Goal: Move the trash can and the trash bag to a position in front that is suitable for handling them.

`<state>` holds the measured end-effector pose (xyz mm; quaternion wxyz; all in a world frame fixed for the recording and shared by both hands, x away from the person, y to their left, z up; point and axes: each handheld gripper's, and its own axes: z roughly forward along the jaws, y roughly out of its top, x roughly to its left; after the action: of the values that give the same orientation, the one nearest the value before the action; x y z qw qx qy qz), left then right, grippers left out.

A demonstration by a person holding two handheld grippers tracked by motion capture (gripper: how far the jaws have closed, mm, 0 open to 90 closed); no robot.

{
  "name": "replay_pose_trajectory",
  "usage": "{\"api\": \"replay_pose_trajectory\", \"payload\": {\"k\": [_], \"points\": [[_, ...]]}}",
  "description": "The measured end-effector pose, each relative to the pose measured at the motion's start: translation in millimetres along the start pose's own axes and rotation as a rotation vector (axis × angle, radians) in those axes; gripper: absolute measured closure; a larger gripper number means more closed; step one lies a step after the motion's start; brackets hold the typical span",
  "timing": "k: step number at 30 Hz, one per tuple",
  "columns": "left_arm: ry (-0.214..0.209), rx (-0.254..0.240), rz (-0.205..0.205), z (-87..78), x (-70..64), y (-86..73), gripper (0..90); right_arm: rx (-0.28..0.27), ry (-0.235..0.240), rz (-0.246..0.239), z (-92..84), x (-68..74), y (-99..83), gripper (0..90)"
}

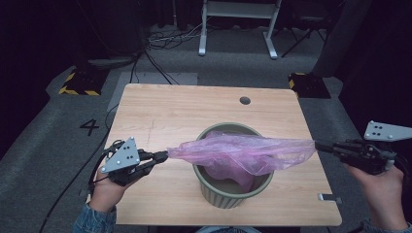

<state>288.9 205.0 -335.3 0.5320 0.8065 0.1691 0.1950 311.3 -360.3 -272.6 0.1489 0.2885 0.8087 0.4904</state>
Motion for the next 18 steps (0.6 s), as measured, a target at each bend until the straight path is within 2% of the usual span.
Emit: {"api": "replay_pose_trajectory", "payload": {"k": [2, 4, 6, 9, 11, 14, 18], "points": [[-0.012, -0.04, -0.008, -0.5, -0.7, 2.9, 81.3, -0.013, 0.016, -0.025, 2.1, 4.2, 0.0, 90.0], [-0.019, -0.071, 0.005, 0.6, -2.5, 8.0, 70.1, -0.021, 0.024, -0.048, 4.1, 9.1, 2.6, 90.0], [-0.031, -0.079, 0.013, 3.0, -3.5, 14.7, 56.9, -0.029, 0.032, -0.076, 6.1, 15.2, 7.0, 90.0], [-0.033, -0.084, 0.025, 4.9, -3.9, 23.1, 46.0, -0.033, 0.04, -0.104, 9.3, 20.5, 12.6, 90.0], [-0.027, -0.091, 0.032, 3.3, -3.2, 26.2, 43.4, -0.04, 0.043, -0.11, 10.4, 21.6, 14.3, 88.2], [-0.027, -0.107, 0.041, -4.0, -1.0, 30.8, 42.4, -0.056, 0.035, -0.119, 10.6, 21.4, 13.6, 79.4], [-0.002, -0.112, 0.052, -13.2, 2.7, 36.0, 41.3, -0.092, 0.041, -0.118, 10.8, 21.0, 12.9, 55.8]]}}
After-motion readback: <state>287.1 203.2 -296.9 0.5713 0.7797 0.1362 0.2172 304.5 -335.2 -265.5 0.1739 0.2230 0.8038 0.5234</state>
